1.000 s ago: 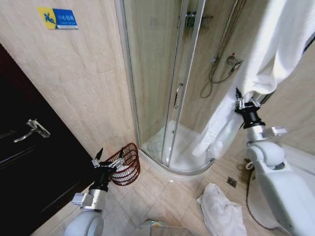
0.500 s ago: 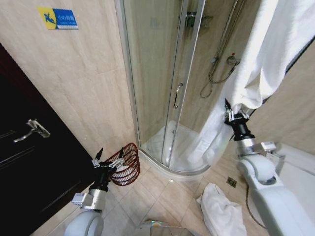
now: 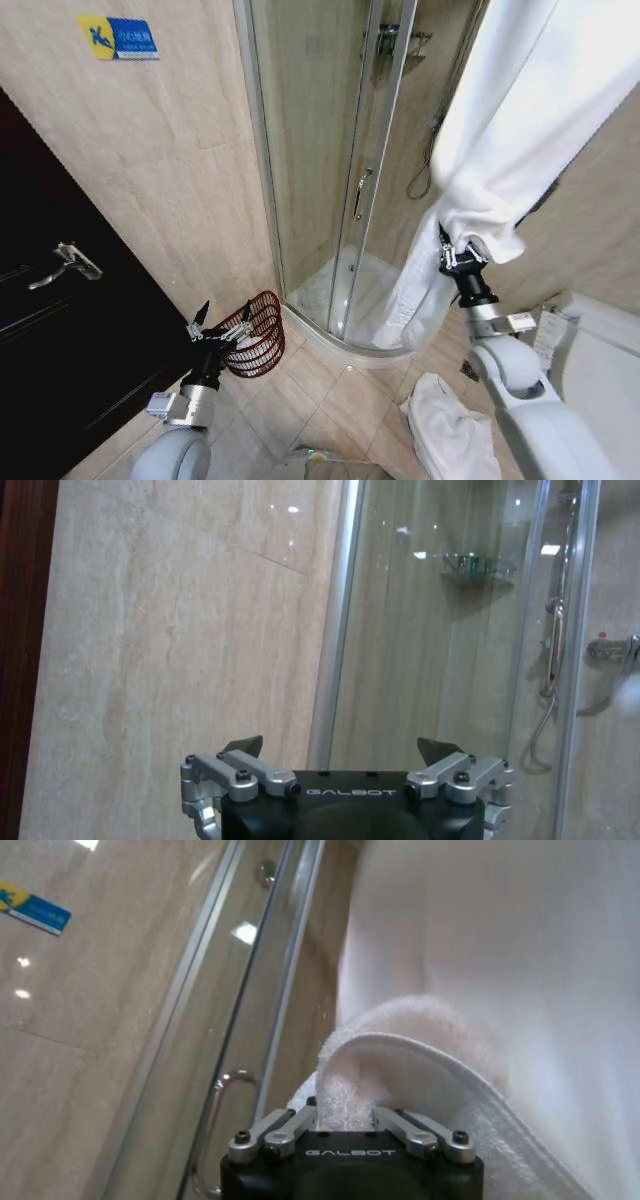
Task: Discard the used towel into the hamper.
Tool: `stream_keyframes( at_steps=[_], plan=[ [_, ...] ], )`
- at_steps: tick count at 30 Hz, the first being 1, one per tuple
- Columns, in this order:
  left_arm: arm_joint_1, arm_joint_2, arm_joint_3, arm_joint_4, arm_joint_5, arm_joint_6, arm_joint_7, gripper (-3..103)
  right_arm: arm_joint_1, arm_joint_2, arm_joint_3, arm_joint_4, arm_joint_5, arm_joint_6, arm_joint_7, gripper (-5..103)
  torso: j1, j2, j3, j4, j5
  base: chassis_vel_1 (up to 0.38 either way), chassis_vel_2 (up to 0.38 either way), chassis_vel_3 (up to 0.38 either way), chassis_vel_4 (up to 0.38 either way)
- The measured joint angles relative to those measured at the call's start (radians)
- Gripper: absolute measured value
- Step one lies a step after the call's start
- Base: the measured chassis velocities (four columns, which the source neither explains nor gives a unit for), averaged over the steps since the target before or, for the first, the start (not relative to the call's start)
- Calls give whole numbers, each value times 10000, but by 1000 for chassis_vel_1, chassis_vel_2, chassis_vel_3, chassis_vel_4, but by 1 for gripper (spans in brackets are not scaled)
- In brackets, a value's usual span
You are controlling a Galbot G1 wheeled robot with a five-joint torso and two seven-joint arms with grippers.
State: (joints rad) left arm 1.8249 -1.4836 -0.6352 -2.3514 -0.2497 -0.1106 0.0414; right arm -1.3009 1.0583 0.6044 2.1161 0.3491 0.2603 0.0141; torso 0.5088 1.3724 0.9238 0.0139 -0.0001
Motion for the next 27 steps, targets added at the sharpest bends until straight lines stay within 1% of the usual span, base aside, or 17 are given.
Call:
stream_keyframes(
  at_steps=[5,8,9,10,11,12,13,15,17,21,23,24,27],
  plan=[
    [0,0,0,0,0,0,0,100,-62,35,-8,499,-114,-29,116,13,0,0,0,0,1,0,0,0,0],
    [0,0,0,0,-1,0,0,100,-18,-35,203,635,-185,-82,129,13,1,-1,2,0,7,0,0,0,0],
    [0,0,0,0,0,0,0,100,40,-71,368,675,-221,-110,135,13,1,-1,1,0,5,0,0,0,0],
    [0,0,0,0,-1,0,0,100,116,-125,599,736,-232,-189,220,13,0,2,-1,1,-13,0,0,0,0],
    [0,0,0,0,-1,0,0,100,116,-125,599,736,-232,-189,220,13,0,2,-1,1,-13,0,0,0,0],
    [0,0,0,0,0,0,0,100,125,-161,719,777,-211,-282,315,13,-2,3,-1,1,-8,0,0,0,0],
    [0,0,0,0,0,0,0,100,121,-201,857,866,-106,-400,407,13,0,2,0,1,8,0,0,0,0],
    [0,-1,0,0,0,0,0,100,91,-238,971,991,0,-498,465,13,0,2,1,1,8,0,0,0,0],
    [0,0,0,0,0,0,0,100,16,-306,1221,1358,215,-674,529,13,0,3,0,0,-3,0,0,0,0],
    [0,0,0,0,0,0,0,100,-31,-513,1745,1995,653,-1014,540,13,0,2,0,0,1,0,0,0,0],
    [0,0,0,0,0,0,0,100,-51,-668,2029,2393,1168,-1282,575,13,-1,2,0,0,0,0,0,0,0],
    [0,0,0,0,0,0,0,100,-51,-668,2029,2393,1168,-1282,575,13,-1,2,0,0,0,0,0,0,0],
    [0,0,0,0,-1,0,0,100,-156,-737,2138,2862,1943,-1617,943,13,-1,2,0,0,0,0,0,0,0]
  ],
)
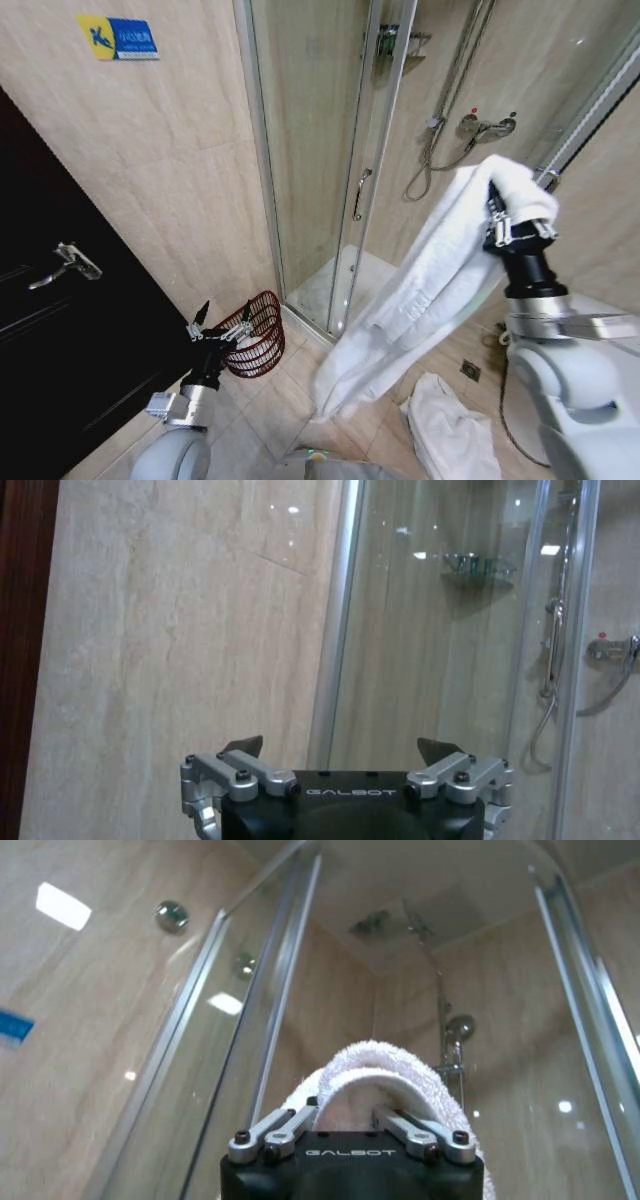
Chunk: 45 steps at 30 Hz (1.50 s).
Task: Discard the used towel into the hamper.
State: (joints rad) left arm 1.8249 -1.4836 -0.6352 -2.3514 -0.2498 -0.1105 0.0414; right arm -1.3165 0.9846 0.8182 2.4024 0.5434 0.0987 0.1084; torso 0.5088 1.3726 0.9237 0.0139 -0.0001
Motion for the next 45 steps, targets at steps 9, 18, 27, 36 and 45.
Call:
stream_keyframes(
  at_steps=[9,18,27,36,45],
  plan=[
    [0,0,0,0,0,0,0,100,-297,-19,490,830,1025,-1476,1530,13,0,-2,0,0,0,0,0,0,0],
    [0,0,0,0,0,0,0,100,-1384,344,1611,1028,1909,-3341,1602,13,1,-2,1,-2,3,0,0,0,0],
    [0,0,0,0,0,0,0,100,-1718,353,2414,1017,2662,-3648,1776,13,1,-2,1,1,1,0,0,0,0],
    [0,0,0,0,0,0,0,100,-1986,214,3175,1001,3204,-3691,1826,13,1,-2,1,0,2,0,0,0,0],
    [0,0,0,0,0,0,0,100,-2002,186,3228,991,3232,-3438,1690,13,1,-2,1,0,0,0,0,0,0]
  ],
)
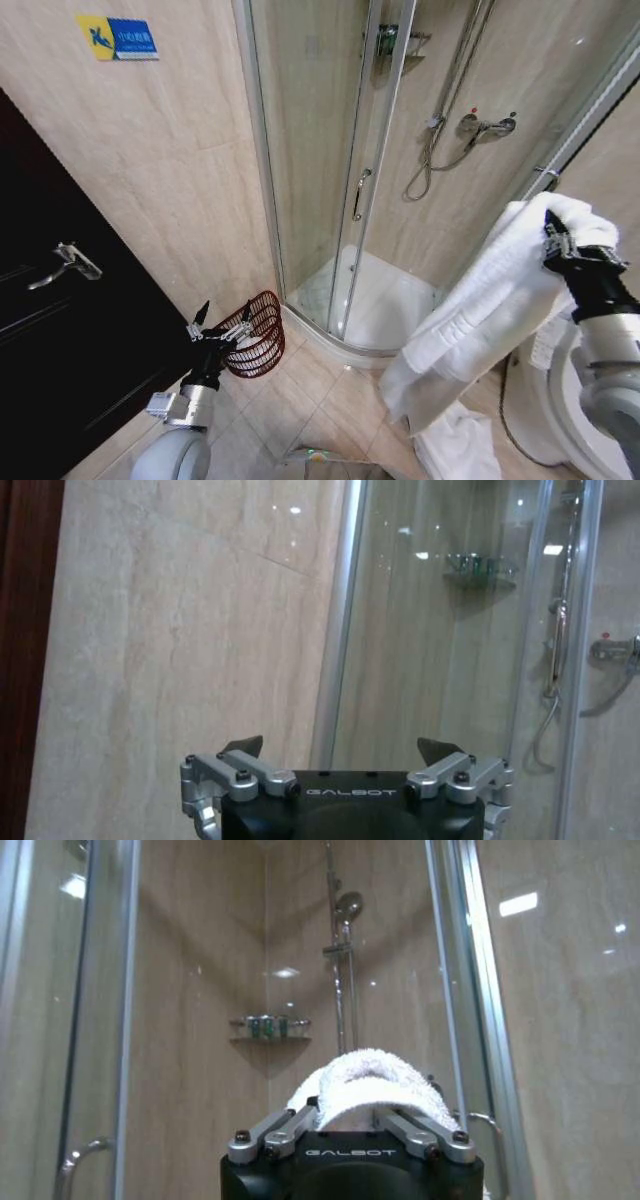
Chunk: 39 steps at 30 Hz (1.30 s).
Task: Discard the used towel into the hamper.
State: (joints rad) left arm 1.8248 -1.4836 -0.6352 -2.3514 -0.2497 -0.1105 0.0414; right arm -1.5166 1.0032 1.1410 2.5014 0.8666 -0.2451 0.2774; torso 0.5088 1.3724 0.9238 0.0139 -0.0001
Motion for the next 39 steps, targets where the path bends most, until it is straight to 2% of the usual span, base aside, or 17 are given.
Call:
stream_keyframes(
  at_steps=[3,6,10,19,39],
  plan=[
    [0,0,0,0,0,0,0,100,-18,66,-196,-7,-173,168,-179,13,0,0,0,0,1,0,0,0,0],
    [0,0,0,0,0,0,0,100,-20,162,-649,-8,-1185,846,-770,13,0,0,0,0,-1,37,33,39,39],
    [0,0,0,0,0,0,0,100,90,130,-737,-10,-1392,951,-751,13,0,0,0,2,2,69,72,75,67],
    [0,0,0,0,0,0,0,100,249,-39,-260,-13,-1473,1361,-891,13,1,0,0,-2,3,31,37,34,32],
    [0,0,-1,0,0,0,0,100,524,-205,-448,-15,-1474,1850,-696,13,-2,1,-1,0,0,13,-8,-16,12]
  ],
)
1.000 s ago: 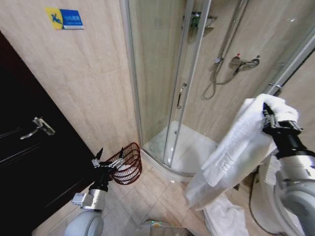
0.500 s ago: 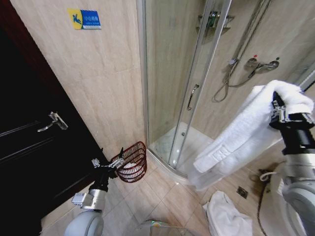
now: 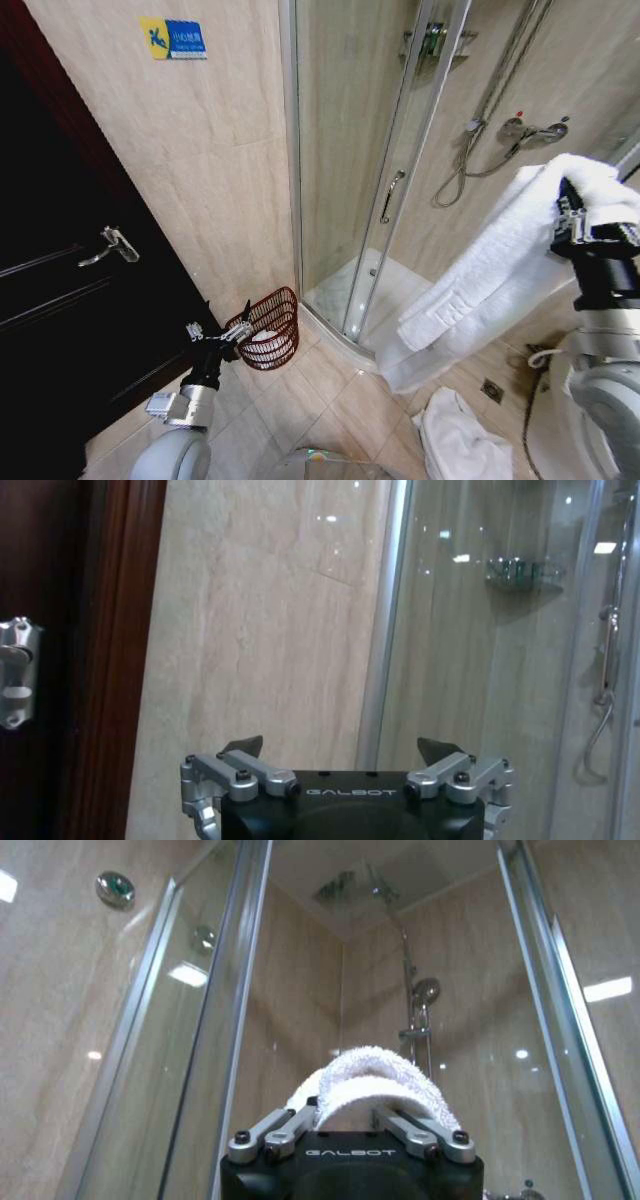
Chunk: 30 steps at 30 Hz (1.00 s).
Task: Discard the used towel into the hamper.
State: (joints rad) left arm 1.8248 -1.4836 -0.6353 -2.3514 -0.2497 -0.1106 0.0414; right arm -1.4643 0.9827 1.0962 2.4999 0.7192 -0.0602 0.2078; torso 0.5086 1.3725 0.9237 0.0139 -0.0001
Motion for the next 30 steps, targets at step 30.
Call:
stream_keyframes(
  at_steps=[30],
  plan=[
    [1,0,0,0,0,0,0,100,243,-153,-302,0,-22,173,301,13,-5,1,-2,0,-1,26,-29,-35,27]
  ],
)
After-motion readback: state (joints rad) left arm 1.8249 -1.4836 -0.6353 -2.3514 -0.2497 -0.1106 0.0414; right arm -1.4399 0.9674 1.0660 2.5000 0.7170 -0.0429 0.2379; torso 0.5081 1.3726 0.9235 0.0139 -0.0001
